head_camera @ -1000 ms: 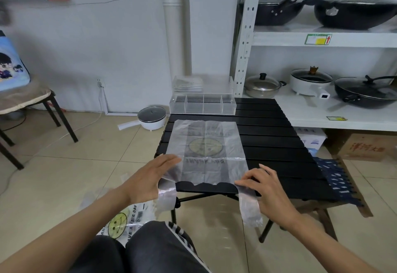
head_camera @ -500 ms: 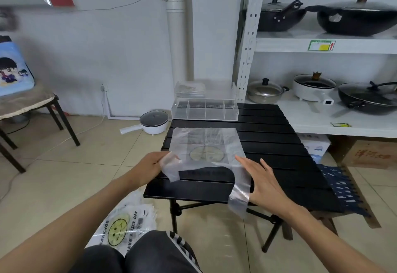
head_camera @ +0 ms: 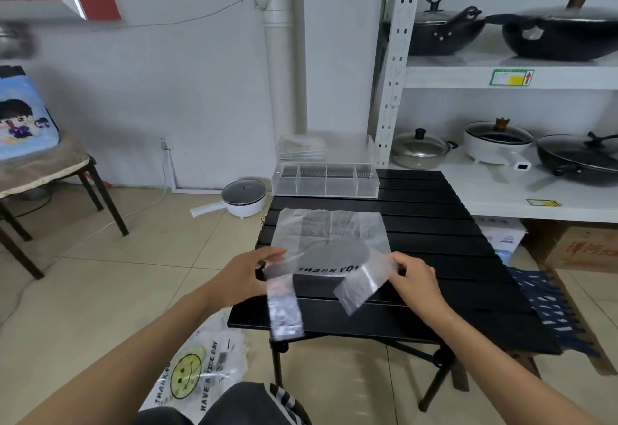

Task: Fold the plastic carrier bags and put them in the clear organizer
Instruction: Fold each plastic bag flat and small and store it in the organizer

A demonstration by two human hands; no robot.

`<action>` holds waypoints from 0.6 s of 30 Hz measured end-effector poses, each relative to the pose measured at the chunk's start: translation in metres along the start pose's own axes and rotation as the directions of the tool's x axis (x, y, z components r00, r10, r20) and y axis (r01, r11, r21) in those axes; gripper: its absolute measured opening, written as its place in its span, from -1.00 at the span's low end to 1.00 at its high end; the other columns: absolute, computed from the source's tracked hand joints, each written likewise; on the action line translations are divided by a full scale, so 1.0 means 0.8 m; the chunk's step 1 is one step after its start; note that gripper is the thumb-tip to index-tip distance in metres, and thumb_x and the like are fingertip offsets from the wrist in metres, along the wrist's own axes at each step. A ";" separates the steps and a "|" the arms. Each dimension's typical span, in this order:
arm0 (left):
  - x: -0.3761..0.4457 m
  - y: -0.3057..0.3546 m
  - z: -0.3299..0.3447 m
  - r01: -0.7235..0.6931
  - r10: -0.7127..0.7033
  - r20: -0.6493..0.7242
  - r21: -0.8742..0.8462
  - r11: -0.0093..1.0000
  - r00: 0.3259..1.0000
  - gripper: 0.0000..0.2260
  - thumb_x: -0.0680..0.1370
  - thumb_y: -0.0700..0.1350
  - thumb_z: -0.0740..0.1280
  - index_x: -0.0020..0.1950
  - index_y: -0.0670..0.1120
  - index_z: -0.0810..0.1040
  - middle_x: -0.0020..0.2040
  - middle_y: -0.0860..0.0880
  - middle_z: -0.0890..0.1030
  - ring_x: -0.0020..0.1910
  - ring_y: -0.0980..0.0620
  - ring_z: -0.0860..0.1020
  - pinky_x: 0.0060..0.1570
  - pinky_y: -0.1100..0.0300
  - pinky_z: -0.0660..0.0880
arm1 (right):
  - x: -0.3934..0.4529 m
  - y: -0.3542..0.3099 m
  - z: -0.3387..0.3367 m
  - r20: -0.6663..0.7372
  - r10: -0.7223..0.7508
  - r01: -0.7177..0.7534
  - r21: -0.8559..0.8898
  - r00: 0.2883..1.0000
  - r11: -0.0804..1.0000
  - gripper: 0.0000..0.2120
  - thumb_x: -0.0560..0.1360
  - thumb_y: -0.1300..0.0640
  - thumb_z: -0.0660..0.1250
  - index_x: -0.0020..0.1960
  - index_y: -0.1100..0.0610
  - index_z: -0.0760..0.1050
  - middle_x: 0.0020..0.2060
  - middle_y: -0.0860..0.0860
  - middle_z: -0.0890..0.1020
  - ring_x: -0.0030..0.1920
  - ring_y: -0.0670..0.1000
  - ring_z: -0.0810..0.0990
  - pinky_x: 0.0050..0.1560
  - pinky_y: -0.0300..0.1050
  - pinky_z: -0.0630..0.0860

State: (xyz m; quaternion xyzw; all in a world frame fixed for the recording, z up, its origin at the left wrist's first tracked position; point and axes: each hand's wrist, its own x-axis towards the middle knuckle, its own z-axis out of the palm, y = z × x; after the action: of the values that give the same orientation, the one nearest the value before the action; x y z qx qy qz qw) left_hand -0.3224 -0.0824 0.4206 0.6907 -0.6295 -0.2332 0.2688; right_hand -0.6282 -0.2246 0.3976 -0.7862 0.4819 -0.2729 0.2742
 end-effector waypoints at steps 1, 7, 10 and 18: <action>0.002 0.003 0.000 0.009 -0.009 -0.035 0.003 1.000 0.999 -0.45 0.42 -0.08 0.51 0.35 0.14 0.42 0.13 0.24 0.53 0.09 0.30 0.50 0.09 0.41 0.45 | 0.003 -0.002 0.001 -0.006 0.018 -0.019 -0.008 1.000 1.000 -0.86 0.53 0.13 0.28 -0.15 -0.04 0.56 -0.27 -0.09 0.63 -0.17 -0.07 0.56 0.17 0.00 0.33; 0.016 0.011 0.012 0.039 -0.038 -0.196 0.003 0.999 0.980 -0.71 0.48 -0.19 0.41 0.15 0.09 0.56 -0.08 0.05 0.61 -0.13 0.10 0.54 -0.08 0.35 0.46 | 0.007 -0.018 0.008 -0.051 0.085 -0.088 -0.046 0.995 0.995 -0.86 0.54 0.03 0.30 -0.20 -0.03 0.51 -0.36 -0.11 0.55 -0.25 -0.10 0.51 0.05 -0.07 0.21; 0.020 0.012 0.018 0.094 -0.093 -0.257 -0.008 0.996 0.962 -0.76 0.50 -0.15 0.41 0.11 0.08 0.49 -0.13 0.07 0.53 -0.19 0.12 0.49 -0.20 0.45 0.38 | 0.007 -0.018 0.011 -0.074 0.085 -0.091 -0.089 0.994 0.992 -0.93 0.50 0.01 0.33 -0.02 -0.07 0.50 -0.19 -0.16 0.60 -0.10 -0.06 0.56 0.07 -0.07 0.23; 0.019 0.015 0.025 -0.113 0.316 -0.264 0.577 0.809 0.911 -0.73 0.36 -0.21 0.47 -0.15 -0.05 0.38 -0.16 0.01 0.45 -0.24 -0.01 0.40 -0.29 0.14 0.37 | 0.003 -0.017 0.009 -0.162 -0.236 0.116 -0.532 0.958 0.839 -0.73 0.39 -0.01 0.46 -0.08 -0.04 0.37 -0.13 -0.11 0.40 -0.12 -0.06 0.40 0.02 -0.08 0.30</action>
State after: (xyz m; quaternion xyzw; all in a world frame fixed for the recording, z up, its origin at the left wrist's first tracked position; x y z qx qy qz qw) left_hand -0.3426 -0.1000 0.4138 0.6917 -0.6870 0.1157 0.1905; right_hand -0.6140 -0.2201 0.4027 -0.8366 0.4900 -0.2431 -0.0287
